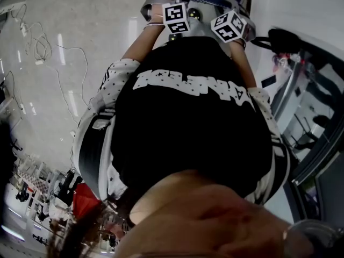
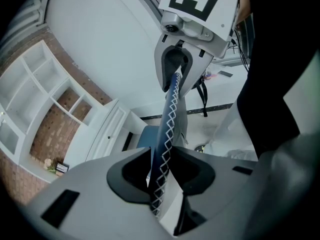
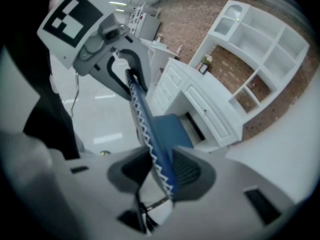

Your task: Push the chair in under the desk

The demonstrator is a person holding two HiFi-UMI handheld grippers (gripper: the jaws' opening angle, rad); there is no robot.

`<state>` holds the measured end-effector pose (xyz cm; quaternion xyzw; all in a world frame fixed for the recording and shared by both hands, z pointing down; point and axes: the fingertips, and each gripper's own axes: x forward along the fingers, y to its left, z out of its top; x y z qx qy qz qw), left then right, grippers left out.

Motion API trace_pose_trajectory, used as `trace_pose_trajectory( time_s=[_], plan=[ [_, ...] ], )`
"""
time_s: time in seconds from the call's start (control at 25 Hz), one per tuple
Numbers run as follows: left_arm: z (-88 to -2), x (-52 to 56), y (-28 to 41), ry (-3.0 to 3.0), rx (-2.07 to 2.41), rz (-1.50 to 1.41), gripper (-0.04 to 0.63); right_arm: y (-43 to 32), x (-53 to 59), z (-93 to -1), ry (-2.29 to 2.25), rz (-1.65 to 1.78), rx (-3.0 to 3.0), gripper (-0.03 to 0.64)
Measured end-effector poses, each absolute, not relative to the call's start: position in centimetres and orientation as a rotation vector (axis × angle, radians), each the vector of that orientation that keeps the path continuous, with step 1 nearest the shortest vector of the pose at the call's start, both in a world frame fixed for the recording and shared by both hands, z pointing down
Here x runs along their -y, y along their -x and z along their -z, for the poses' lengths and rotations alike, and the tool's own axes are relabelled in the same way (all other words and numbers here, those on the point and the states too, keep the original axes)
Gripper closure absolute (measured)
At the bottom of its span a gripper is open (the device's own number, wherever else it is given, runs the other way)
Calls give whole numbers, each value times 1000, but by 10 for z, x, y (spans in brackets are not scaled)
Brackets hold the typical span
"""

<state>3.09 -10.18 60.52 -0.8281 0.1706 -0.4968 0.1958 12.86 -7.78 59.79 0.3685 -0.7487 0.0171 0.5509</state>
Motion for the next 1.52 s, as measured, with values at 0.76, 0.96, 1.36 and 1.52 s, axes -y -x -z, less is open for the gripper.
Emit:
trace_pose_trajectory(
  time_s=[0.76, 0.96, 1.36, 1.52],
  plan=[
    [-608, 118, -48, 2344, -482, 1411, 453, -147, 99, -600, -865, -23, 1781, 469],
    [-608, 124, -50, 2346, -489, 1416, 453, -150, 106, -599, -866, -9, 1782, 468],
    [-606, 132, -50, 2335, -502, 1436, 453, -149, 114, -597, -857, 2, 1805, 466],
    [-608, 140, -48, 2334, -507, 1449, 449, -147, 120, -598, -847, 6, 1811, 468]
  ],
)
